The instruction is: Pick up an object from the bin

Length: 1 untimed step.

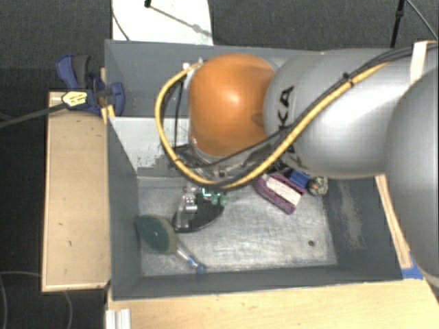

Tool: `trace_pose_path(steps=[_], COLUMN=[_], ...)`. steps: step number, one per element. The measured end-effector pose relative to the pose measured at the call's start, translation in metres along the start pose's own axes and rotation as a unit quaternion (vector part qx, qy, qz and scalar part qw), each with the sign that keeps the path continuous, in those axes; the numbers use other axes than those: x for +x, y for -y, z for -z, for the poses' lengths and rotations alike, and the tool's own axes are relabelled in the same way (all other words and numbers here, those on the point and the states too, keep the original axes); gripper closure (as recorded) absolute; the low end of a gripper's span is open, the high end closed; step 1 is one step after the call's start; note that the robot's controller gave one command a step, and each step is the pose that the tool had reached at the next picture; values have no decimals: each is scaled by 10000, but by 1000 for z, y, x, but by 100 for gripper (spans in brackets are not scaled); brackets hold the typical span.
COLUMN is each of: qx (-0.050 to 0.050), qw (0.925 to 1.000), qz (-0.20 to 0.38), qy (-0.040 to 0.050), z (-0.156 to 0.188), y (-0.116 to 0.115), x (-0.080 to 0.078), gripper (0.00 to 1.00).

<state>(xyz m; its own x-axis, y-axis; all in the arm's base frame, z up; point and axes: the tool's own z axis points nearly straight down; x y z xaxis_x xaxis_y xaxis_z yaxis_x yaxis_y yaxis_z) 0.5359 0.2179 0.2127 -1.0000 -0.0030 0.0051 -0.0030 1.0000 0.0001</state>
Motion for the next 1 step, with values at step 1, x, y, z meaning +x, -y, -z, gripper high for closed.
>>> trace_pose_path(steps=[1], qx=[-30], qw=[9940], qz=[-1082], qy=[132], z=[-112], y=[15], x=[-10], gripper=[0])
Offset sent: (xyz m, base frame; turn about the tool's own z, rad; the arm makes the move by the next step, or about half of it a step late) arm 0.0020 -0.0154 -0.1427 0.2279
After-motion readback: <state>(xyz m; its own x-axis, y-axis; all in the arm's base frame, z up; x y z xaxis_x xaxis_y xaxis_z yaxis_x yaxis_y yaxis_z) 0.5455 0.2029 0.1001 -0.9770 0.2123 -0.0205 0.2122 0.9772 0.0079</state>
